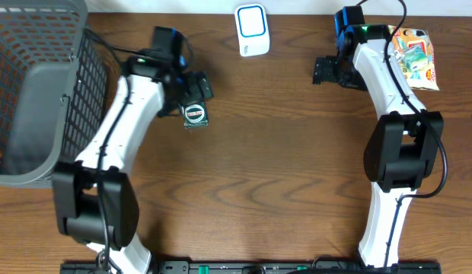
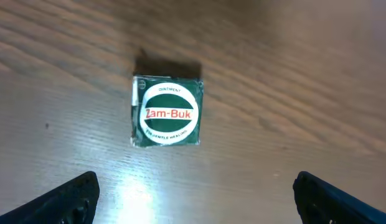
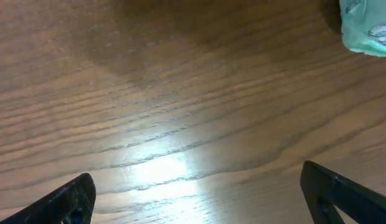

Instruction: Scan the item barcode

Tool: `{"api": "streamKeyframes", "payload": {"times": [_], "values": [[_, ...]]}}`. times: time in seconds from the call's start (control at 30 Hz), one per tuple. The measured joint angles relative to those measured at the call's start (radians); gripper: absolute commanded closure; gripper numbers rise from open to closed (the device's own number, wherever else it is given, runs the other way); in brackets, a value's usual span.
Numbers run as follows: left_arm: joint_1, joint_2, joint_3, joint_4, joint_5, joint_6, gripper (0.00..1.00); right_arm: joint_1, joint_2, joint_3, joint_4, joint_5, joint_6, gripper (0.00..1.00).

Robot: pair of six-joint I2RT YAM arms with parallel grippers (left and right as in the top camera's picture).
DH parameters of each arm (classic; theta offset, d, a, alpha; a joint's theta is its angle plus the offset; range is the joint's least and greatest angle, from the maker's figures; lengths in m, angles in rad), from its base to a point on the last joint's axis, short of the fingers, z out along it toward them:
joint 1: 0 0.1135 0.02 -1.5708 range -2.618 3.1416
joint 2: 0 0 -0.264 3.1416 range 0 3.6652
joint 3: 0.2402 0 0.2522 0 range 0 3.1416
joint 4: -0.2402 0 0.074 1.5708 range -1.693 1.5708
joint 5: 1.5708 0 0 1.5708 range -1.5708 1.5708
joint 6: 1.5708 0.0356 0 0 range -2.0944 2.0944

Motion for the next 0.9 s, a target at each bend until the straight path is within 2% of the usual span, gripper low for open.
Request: {"api": "streamKeyframes", "payload": {"times": [0.17,0.3,0.7,0.77,0.9], "values": [[-0.042,0.093,-0.006,0.051,-0.121,0.01,0.02,0.001,0.0,0.0,0.0,-0.008,0.0,0.01],[-0.029,0.149,-0.007,0.092,-0.163,0.011,0.02,0.001,0.0,0.0,0.0,-0.01,0.0,0.01],[-0.058,0.27,-0.007,0.122,-0.165,0.011,0.0,0.003,0.0,0.0,0.002,-0.011,0.0,0.01],[-0.07,0.296,-0.007,0.124,-0.164,0.013,0.08,0.004,0.0,0.0,0.002,-0.011,0.0,0.01],[-0.074,0.302,-0.003,0.134,-0.166,0.014,0.14,0.004,0.0,0.0,0.002,-0.012,0.0,0.01]]}}
